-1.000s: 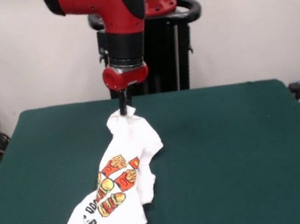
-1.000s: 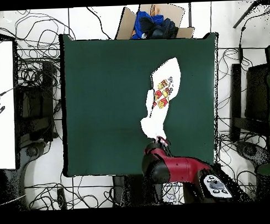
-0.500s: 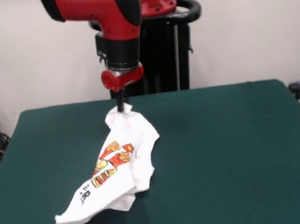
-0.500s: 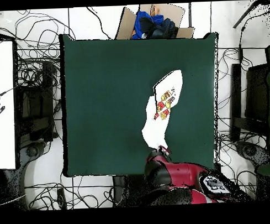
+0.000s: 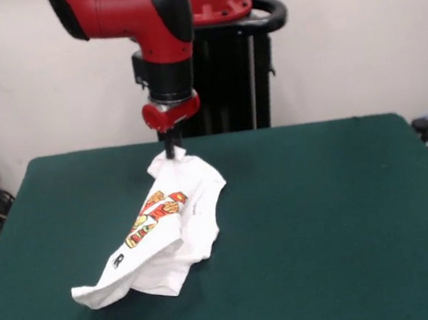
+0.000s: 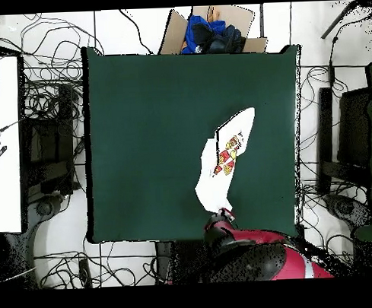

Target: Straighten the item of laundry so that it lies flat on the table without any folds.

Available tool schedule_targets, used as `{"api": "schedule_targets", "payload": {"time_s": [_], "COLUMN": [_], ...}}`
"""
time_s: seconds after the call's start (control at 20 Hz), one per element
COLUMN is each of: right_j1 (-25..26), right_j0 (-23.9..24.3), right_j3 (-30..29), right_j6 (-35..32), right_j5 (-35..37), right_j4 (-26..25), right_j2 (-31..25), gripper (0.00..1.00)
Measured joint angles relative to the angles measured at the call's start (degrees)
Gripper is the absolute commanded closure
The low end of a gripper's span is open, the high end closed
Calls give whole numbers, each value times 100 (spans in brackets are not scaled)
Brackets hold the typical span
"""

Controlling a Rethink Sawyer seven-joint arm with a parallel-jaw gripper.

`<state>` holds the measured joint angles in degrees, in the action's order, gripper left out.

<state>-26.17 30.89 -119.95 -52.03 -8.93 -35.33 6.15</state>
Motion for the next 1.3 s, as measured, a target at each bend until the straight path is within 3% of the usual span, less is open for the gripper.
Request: {"api": "schedule_targets", "payload": {"time_s": [0.95, 1.0, 1.3], "right_j1": [4, 0, -24], "right_j0": [203, 207, 276], "right_j3": [0, 0, 0], "right_j6": [0, 0, 0], "right_j5": [-30, -30, -30], "right_j4": [-24, -24, -25], "right_j2": [-87, -100, -226], "gripper": [100, 0, 0]}}
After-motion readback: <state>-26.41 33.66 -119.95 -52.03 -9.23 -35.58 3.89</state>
